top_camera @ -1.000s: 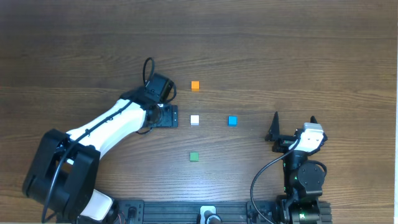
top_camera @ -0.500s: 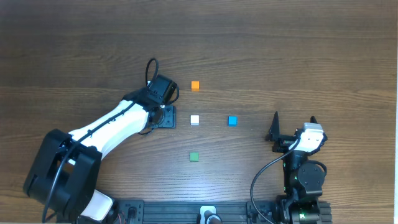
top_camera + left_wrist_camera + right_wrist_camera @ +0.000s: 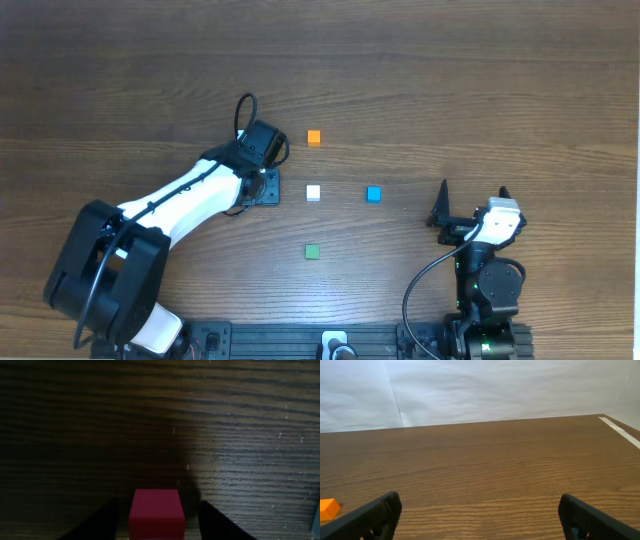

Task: Stack Cubes

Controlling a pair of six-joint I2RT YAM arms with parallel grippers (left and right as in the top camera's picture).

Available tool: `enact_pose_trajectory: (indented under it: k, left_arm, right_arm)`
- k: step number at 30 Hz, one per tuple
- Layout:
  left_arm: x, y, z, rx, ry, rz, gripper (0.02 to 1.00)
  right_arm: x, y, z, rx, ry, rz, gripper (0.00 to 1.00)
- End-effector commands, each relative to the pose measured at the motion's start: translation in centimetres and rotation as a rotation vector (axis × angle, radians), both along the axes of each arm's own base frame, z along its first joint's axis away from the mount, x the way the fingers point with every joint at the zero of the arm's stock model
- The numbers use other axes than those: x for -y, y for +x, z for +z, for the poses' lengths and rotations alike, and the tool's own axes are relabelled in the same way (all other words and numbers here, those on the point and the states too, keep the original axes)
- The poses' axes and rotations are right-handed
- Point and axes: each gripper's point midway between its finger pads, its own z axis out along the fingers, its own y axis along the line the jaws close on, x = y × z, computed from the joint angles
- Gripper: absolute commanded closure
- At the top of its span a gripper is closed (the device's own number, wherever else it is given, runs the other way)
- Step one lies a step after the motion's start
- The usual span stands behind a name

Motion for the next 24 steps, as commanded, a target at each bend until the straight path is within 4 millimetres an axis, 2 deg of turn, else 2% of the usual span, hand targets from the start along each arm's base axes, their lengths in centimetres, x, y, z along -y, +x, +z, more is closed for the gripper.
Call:
enact_pose_trajectory:
  k: [1, 9, 24]
  left_arm:
    - [-0.01, 0.70, 0.18, 0.016, 0.007, 0.019, 0.551]
    - [-0.23, 0.80, 0.21, 0.023, 0.014, 0.044, 0.590]
    - [-0.15, 0.78, 0.22, 0.021, 0.009, 0.043, 0.766]
  right_arm:
    - [0.08, 0.01, -0.23, -0.001, -0.004, -0.002, 0.007]
    - [0.08, 0.01, -0.23, -0.001, -0.004, -0.002, 0.007]
    - [0.08, 0.01, -0.23, -0.001, -0.004, -0.002, 0.009]
